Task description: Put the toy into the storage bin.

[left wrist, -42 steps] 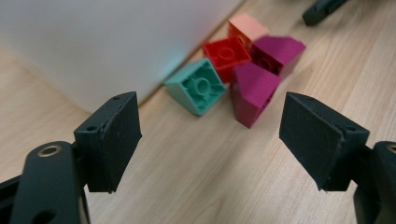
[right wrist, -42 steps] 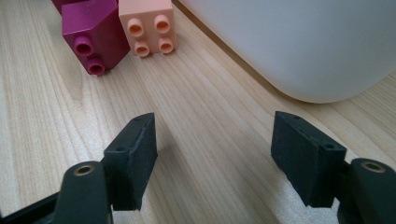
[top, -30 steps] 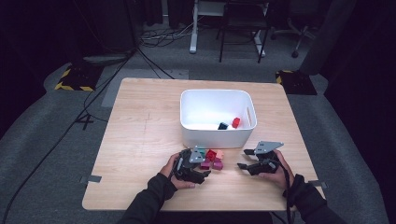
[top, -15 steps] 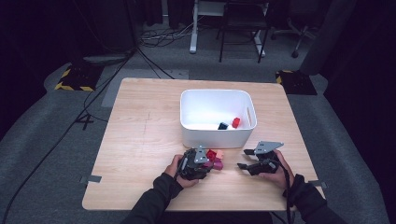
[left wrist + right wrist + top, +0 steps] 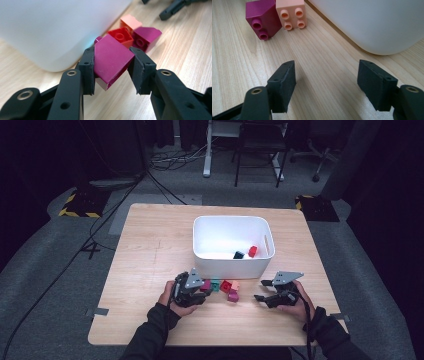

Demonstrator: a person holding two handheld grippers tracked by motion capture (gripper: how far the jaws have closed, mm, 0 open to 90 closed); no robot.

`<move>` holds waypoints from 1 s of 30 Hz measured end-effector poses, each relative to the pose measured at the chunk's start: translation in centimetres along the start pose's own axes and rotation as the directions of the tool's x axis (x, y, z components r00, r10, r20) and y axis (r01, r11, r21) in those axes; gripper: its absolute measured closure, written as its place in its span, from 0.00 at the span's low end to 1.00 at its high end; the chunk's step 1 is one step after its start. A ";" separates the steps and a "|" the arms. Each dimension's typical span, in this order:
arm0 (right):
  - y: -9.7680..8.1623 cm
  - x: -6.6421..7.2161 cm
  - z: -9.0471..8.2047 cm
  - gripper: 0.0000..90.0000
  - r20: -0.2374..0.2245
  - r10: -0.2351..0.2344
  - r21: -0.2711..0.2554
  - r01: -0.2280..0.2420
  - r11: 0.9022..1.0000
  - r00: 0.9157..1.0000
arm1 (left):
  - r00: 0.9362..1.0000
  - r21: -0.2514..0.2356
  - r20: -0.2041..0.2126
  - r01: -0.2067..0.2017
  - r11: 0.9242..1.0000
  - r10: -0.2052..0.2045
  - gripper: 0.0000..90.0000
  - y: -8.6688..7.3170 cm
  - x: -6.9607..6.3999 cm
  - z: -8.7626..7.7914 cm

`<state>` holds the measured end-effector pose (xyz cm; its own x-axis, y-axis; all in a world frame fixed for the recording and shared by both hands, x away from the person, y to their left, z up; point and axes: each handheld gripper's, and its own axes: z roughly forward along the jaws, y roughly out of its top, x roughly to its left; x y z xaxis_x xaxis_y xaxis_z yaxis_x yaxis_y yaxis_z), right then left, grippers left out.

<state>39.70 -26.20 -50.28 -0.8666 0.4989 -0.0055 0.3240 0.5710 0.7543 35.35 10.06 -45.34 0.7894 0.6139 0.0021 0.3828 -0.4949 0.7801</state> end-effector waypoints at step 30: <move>0.0 0.0 0.0 0.35 0.000 0.000 0.000 0.000 1.000 1.000 | 0.986 -0.110 -0.165 -0.008 0.994 -0.011 0.66 6.0 5.6 -6.3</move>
<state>39.70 -26.19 -50.28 -0.8666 0.4990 -0.0060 0.3238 0.5715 0.7540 39.02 14.41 -36.67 0.6951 0.7123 0.0973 0.3212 -0.4288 0.8444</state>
